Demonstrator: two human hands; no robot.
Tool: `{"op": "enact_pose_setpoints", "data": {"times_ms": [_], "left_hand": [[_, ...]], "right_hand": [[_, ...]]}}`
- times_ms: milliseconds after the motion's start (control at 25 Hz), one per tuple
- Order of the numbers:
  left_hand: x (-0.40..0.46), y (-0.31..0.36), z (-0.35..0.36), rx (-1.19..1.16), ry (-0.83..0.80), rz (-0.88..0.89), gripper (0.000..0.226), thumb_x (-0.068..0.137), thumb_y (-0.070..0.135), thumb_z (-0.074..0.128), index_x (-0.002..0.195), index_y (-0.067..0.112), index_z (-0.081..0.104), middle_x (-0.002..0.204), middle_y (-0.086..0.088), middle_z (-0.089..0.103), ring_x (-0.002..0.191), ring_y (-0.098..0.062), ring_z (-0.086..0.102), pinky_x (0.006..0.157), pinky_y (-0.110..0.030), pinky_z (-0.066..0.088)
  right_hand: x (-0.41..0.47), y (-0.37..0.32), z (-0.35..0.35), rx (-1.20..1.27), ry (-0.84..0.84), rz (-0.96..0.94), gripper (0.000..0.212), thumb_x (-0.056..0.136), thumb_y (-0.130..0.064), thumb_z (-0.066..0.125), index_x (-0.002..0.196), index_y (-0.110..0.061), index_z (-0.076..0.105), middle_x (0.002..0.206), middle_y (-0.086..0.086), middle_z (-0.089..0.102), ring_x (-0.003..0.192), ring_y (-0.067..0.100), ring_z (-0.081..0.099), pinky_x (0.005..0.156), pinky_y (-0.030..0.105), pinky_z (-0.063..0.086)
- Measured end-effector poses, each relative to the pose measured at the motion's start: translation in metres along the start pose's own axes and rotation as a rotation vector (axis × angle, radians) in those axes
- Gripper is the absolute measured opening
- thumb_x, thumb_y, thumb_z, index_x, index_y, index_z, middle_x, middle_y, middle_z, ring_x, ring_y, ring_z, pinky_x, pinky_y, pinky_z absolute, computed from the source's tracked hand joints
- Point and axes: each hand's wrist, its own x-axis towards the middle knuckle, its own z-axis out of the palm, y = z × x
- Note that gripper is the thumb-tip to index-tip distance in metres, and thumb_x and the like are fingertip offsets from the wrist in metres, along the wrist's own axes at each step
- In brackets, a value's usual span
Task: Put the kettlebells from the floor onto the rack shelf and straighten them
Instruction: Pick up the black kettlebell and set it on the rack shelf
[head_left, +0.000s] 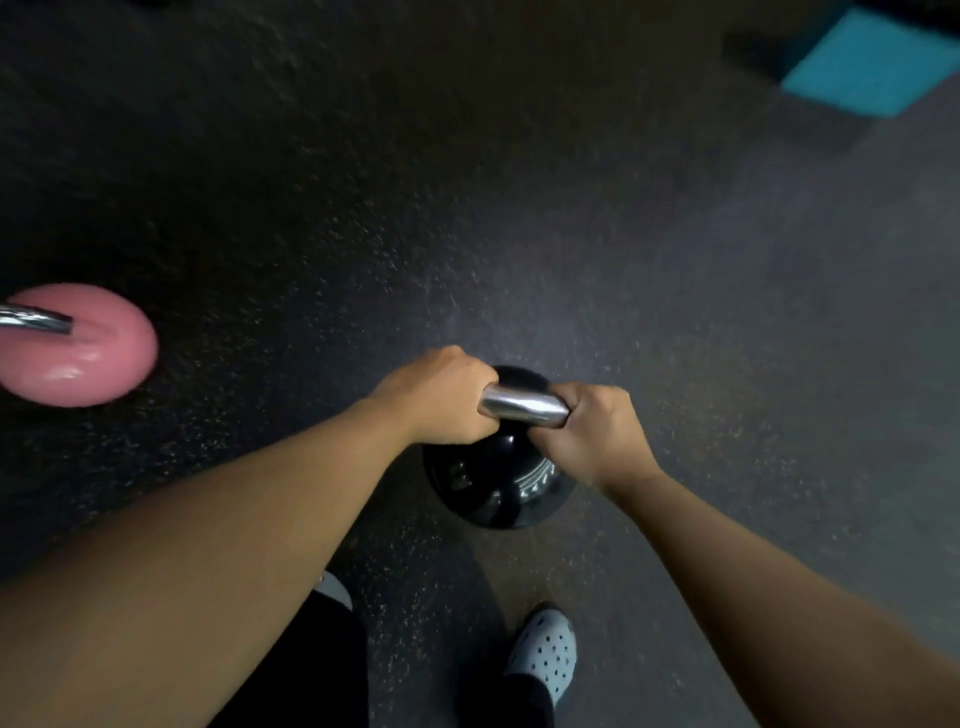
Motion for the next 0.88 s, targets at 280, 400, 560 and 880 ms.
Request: {"op": "enact_pose_setpoints", "data": {"times_ms": [280, 400, 560, 880], "left_hand": [[-0.083, -0.114, -0.182, 0.089, 0.321, -0.063, 0.03, 0.074, 0.039, 0.061, 0.061, 0.029, 0.036, 0.056, 0.009, 0.047, 0.051, -0.014, 0.048, 0.048, -0.027, 0.03], [-0.116, -0.177, -0.27, 0.126, 0.443, -0.093, 0.019, 0.072, 0.038, 0.063, 0.067, 0.029, 0.047, 0.056, 0.008, 0.046, 0.052, -0.019, 0.051, 0.052, -0.026, 0.03], [-0.147, -0.261, -0.384, 0.233, 0.639, -0.172, 0.015, 0.07, 0.035, 0.067, 0.076, 0.022, 0.062, 0.067, -0.004, 0.068, 0.061, -0.029, 0.065, 0.052, -0.026, 0.032], [-0.157, -0.406, -0.56, 0.373, 0.82, -0.373, 0.012, 0.082, 0.031, 0.063, 0.08, 0.022, 0.056, 0.062, 0.004, 0.06, 0.05, -0.02, 0.057, 0.046, -0.028, 0.04]], "right_hand": [[0.115, -0.221, -0.012, -0.097, 0.005, -0.325, 0.006, 0.067, -0.021, 0.066, 0.066, -0.015, 0.063, 0.052, -0.003, 0.057, 0.046, 0.021, 0.056, 0.044, 0.031, 0.044], [0.172, -0.326, -0.007, -0.106, 0.007, -0.435, 0.01, 0.069, -0.025, 0.063, 0.069, -0.016, 0.065, 0.058, 0.002, 0.063, 0.053, 0.027, 0.06, 0.05, 0.041, 0.049], [0.257, -0.458, 0.007, -0.106, 0.054, -0.573, 0.013, 0.069, -0.024, 0.066, 0.077, -0.016, 0.07, 0.066, 0.003, 0.07, 0.063, 0.03, 0.067, 0.055, 0.036, 0.052], [0.449, -0.656, 0.035, -0.076, -0.005, -0.898, 0.007, 0.074, -0.023, 0.066, 0.078, -0.02, 0.062, 0.069, 0.001, 0.069, 0.064, 0.027, 0.065, 0.055, 0.034, 0.05]]}}
